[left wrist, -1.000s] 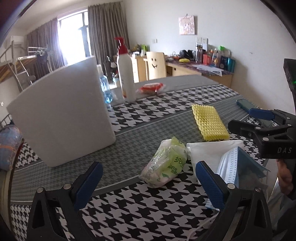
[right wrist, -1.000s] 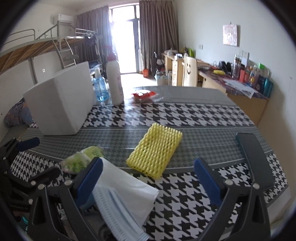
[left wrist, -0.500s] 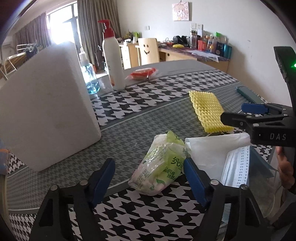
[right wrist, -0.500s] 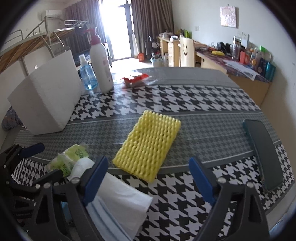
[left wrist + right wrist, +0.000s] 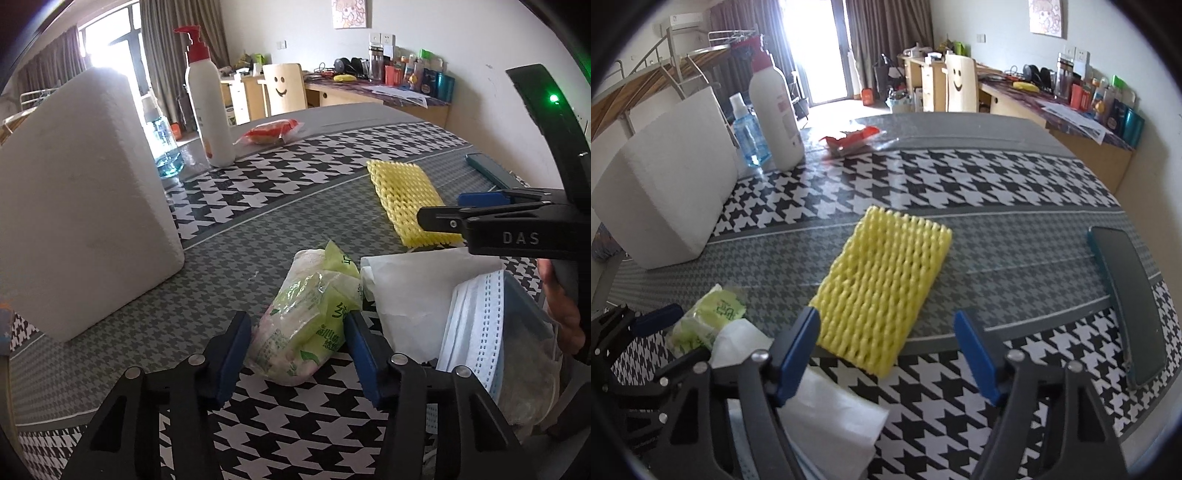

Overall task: Organize soft objects
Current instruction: 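Grasp the green-printed cotton pad bag with the left tool while the right tool grasps the yellow foam net, then carry the bag and yellow foam net with both tools over the white foam box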

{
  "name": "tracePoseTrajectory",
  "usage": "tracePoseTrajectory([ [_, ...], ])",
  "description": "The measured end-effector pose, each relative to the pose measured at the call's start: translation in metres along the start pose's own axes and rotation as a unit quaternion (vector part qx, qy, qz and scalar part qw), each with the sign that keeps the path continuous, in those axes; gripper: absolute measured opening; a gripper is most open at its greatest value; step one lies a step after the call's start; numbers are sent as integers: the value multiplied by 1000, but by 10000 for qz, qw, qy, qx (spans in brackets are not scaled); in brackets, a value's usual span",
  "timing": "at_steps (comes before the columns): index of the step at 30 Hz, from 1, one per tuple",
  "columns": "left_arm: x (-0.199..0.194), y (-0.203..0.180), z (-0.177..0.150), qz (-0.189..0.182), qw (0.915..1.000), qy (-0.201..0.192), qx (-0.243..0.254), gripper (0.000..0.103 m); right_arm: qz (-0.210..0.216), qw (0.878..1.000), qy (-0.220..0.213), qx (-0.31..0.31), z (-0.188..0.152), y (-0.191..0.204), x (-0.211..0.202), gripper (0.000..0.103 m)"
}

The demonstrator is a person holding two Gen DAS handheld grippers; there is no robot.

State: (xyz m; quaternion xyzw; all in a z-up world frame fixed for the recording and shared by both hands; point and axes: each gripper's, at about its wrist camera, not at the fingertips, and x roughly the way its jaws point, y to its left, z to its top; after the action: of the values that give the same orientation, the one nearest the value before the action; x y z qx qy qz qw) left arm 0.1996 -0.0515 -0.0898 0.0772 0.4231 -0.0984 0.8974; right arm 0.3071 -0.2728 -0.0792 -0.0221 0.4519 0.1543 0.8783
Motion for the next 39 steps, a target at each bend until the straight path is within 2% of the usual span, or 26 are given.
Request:
tracePoseTrajectory([
  [6,0,-2,-1,-46,10000,-16,35,46,123,9998,126,45,0,-1,7,64],
  [11,-3,0,-1,-163,9999,-30,-36,38,335,9993,163,13,-1,2,6,44],
  [18,-18,1,-2,-263,9993,-247,-83,37,440,9990,107,36,-1,3,-3,15],
  [27,-45,5,-3,-256,9976,-617,-158,37,383,9990,-231,-61,-1,8,-30,13],
  [39,-88,16,5,86,9925,-1202,-221,37,463,9935,-954,-421,6,33,-83,13],
])
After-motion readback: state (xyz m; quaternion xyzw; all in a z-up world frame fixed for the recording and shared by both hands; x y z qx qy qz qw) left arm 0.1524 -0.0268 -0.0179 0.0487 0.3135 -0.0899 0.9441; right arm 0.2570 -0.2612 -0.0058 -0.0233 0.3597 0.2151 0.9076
